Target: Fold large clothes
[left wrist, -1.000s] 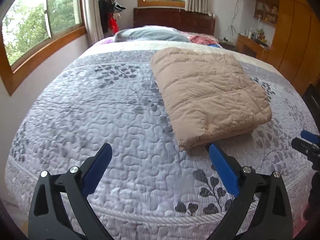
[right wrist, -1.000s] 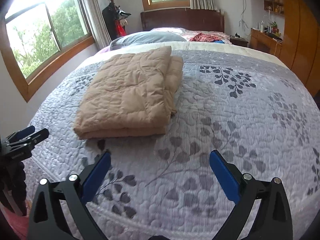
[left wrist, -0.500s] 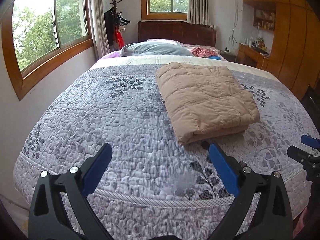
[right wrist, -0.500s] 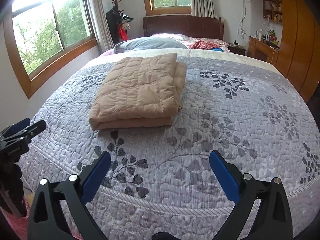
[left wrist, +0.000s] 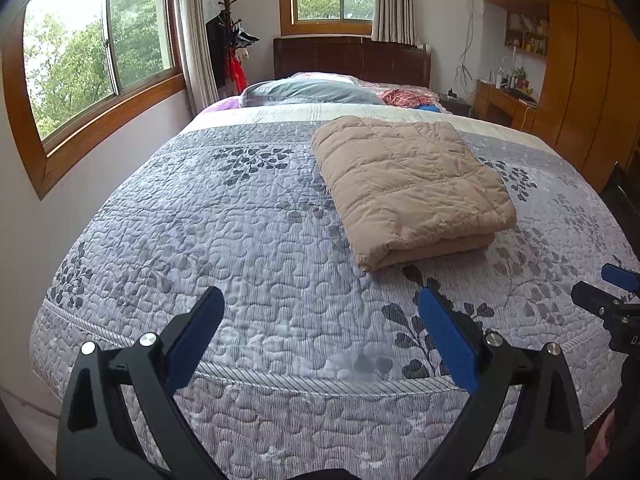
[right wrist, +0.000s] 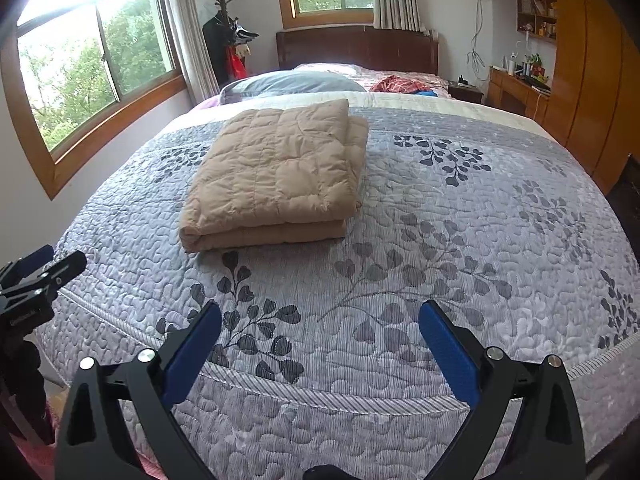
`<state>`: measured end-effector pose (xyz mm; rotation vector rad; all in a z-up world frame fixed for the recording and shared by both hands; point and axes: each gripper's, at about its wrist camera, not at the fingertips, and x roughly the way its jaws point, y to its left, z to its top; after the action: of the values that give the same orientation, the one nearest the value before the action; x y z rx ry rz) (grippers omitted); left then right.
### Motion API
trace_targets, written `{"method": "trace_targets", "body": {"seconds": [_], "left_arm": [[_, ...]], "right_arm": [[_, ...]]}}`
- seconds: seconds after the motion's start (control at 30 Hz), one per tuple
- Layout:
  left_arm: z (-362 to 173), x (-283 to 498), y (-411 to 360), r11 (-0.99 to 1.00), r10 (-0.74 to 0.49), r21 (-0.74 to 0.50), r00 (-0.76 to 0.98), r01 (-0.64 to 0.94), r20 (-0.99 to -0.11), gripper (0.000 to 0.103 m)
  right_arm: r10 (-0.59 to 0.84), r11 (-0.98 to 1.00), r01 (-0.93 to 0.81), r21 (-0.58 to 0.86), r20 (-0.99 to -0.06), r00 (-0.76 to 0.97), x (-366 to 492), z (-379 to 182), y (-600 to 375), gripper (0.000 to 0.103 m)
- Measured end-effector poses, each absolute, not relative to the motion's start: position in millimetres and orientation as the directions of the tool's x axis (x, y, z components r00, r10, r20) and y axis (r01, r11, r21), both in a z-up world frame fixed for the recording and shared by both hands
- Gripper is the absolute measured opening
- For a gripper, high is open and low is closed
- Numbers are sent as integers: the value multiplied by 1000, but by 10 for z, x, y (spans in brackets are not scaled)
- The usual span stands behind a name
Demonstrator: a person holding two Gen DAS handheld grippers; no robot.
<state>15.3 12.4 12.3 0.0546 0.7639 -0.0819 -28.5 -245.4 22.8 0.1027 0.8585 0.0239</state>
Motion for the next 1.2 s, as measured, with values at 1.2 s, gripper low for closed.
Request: {"method": "trace_targets", "body": {"seconds": [1.2], "left_arm": [[45, 173, 72, 992, -69, 27, 698, 126, -713, 97]], "right_arm": [[72, 994, 13, 105, -767, 637, -260, 168, -2481, 99]]}}
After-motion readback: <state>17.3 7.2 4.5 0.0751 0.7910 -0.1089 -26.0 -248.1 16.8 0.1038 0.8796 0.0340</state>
